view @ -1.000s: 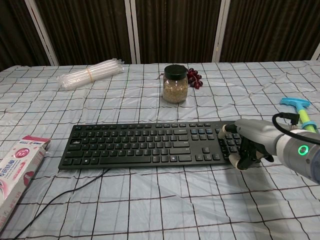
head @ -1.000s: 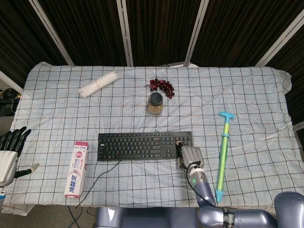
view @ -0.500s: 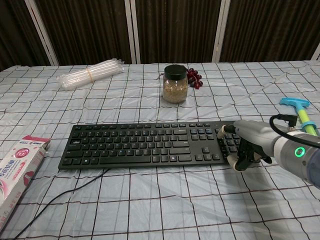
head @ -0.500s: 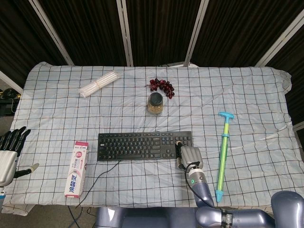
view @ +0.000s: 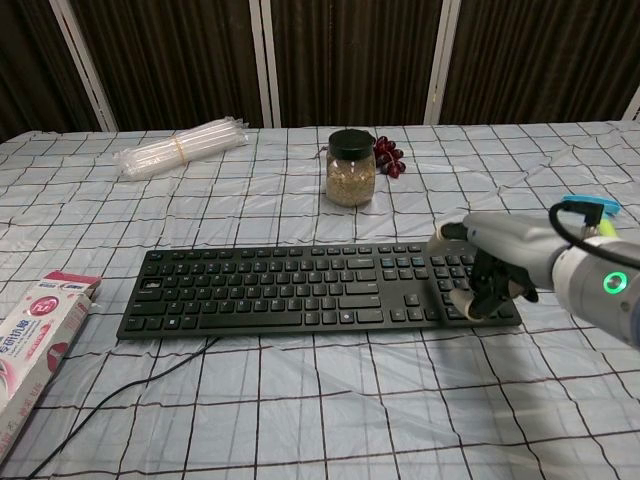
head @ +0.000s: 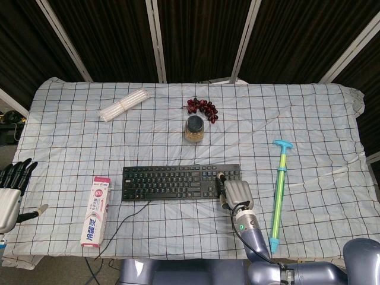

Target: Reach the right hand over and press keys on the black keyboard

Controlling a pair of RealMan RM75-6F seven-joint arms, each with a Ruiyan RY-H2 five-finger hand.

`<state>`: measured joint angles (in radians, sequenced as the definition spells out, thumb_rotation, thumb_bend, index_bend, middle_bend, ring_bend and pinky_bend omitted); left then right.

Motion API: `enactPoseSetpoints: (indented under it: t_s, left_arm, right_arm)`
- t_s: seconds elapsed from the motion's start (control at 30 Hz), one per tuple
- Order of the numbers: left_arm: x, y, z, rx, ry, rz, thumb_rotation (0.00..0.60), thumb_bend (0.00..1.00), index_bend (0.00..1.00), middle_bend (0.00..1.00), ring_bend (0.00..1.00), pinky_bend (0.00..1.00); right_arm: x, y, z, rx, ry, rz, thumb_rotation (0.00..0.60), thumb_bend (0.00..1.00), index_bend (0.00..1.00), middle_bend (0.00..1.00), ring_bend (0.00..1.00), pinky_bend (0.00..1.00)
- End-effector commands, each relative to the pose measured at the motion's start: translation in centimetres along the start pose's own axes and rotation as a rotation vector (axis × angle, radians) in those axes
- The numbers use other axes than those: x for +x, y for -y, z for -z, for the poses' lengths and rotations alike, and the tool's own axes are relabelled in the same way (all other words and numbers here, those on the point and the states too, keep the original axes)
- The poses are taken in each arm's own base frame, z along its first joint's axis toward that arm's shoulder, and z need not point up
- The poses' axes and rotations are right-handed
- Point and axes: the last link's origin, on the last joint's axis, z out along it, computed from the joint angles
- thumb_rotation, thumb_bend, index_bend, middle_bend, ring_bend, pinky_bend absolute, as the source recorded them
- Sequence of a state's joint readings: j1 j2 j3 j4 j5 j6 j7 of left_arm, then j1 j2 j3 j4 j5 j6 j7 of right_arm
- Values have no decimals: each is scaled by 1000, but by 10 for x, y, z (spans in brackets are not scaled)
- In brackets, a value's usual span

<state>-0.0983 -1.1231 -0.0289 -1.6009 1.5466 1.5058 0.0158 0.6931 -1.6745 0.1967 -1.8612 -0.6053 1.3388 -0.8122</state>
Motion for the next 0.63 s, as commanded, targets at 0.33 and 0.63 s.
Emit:
enactPoseSetpoints:
  t_s: [0.33,0.63]
  left_arm:
    - [-3,-5,4,-17,-1,-24,600,64,0,0,0,0]
    - [-4,-5,4,-14,2,-40,600,65,0,0,0,0]
  right_arm:
    - [66,-112,98,85,-353,112,600,264,67,117,41,229]
    - [65,-182,141,-22,-385,142,600,174,0,0,0,2]
